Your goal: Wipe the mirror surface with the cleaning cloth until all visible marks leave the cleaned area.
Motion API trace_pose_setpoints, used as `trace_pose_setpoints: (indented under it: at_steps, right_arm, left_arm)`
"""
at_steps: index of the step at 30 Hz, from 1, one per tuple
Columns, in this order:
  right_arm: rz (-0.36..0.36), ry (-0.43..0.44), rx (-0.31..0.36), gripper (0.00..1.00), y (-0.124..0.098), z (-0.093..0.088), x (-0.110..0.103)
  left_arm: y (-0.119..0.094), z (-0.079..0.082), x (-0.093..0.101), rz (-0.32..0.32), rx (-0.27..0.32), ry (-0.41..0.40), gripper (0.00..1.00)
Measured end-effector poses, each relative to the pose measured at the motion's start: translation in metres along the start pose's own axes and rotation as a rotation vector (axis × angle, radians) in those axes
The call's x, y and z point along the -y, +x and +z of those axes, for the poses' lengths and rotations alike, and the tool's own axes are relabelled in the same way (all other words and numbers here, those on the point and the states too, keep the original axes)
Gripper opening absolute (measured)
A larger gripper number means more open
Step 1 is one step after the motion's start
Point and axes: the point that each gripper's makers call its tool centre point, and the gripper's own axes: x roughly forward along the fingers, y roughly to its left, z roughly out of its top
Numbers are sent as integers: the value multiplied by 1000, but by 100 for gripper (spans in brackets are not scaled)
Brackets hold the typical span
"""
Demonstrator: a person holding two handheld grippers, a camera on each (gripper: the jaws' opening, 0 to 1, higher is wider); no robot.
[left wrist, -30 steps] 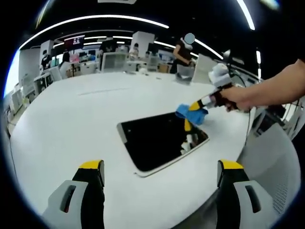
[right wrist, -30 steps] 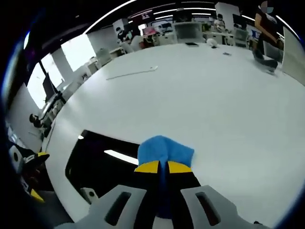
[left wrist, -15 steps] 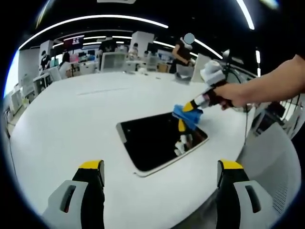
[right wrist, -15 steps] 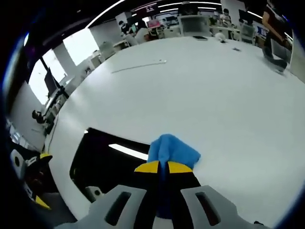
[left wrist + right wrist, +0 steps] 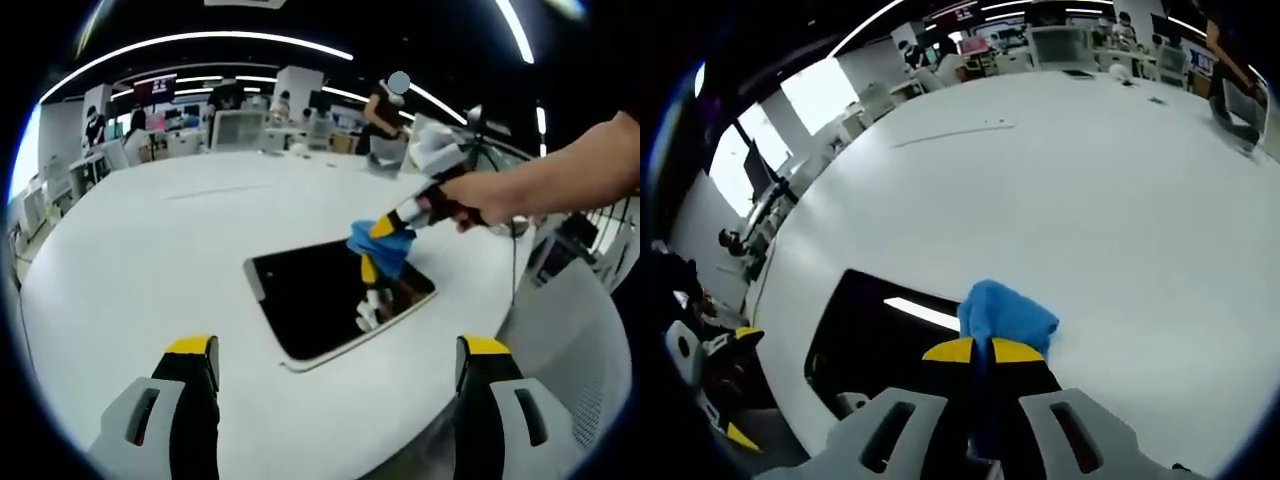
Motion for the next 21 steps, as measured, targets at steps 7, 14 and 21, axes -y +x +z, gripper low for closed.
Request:
trace_pose_setpoints:
  at_steps: [7, 14, 21]
  right_arm:
    - [30, -19, -9, 0, 12, 4, -23]
    - [42, -28, -16, 0, 18, 5, -37]
    - [67, -13, -17, 0, 25, 7, -50]
  left_arm:
    - [-1, 1, 0, 4, 7, 2, 99]
    - [-1, 2, 1, -1, 8, 2, 99]
    - [-3, 6, 1, 6, 20, 12, 99]
